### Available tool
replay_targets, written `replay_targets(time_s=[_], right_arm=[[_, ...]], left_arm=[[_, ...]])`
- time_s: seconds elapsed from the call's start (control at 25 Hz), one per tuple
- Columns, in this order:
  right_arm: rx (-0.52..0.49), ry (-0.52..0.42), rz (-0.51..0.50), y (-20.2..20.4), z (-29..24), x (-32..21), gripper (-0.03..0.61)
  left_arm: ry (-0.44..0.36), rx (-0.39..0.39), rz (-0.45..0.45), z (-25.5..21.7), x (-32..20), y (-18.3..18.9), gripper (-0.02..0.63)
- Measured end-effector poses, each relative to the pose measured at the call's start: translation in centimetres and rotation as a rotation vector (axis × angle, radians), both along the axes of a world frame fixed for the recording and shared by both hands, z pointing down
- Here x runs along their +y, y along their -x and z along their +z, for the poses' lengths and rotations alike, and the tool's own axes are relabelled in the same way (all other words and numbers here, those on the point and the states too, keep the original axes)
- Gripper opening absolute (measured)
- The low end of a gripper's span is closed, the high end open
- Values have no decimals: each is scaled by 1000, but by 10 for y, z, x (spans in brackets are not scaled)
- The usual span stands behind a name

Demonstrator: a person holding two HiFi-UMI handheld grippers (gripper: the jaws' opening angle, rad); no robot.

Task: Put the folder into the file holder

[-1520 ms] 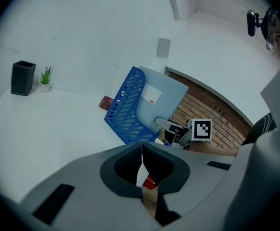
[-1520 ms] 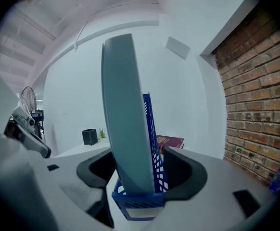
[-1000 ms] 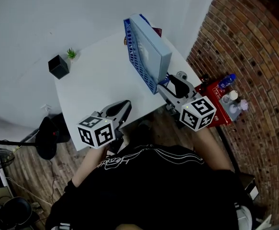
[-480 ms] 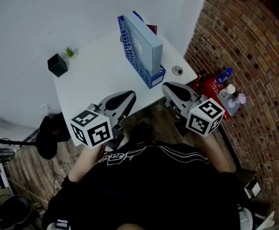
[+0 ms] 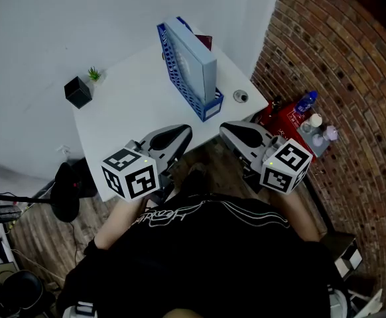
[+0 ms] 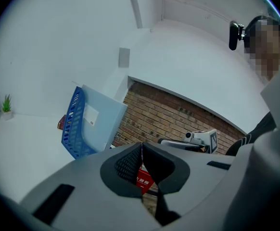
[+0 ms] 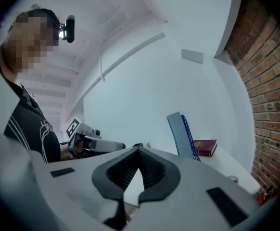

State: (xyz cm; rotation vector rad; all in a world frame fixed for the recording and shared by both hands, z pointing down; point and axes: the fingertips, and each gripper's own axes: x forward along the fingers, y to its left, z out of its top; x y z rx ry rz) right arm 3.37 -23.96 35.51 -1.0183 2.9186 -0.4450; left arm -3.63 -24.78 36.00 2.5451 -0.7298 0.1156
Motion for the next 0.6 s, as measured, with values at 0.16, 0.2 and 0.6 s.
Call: replay_targets(time_s=[0.16,0.2,0.6], right_arm=[[-6,11,17,-4,0,0,0],[-15,17,21,-5,1,0,0],[-9,56,13,4,15,-8,0]], left_arm=[[-3,-4,-1,1,0,2,33],[-3,-3,-4,1,0,3,32],[20,-1,-21,12,-7,12,32]])
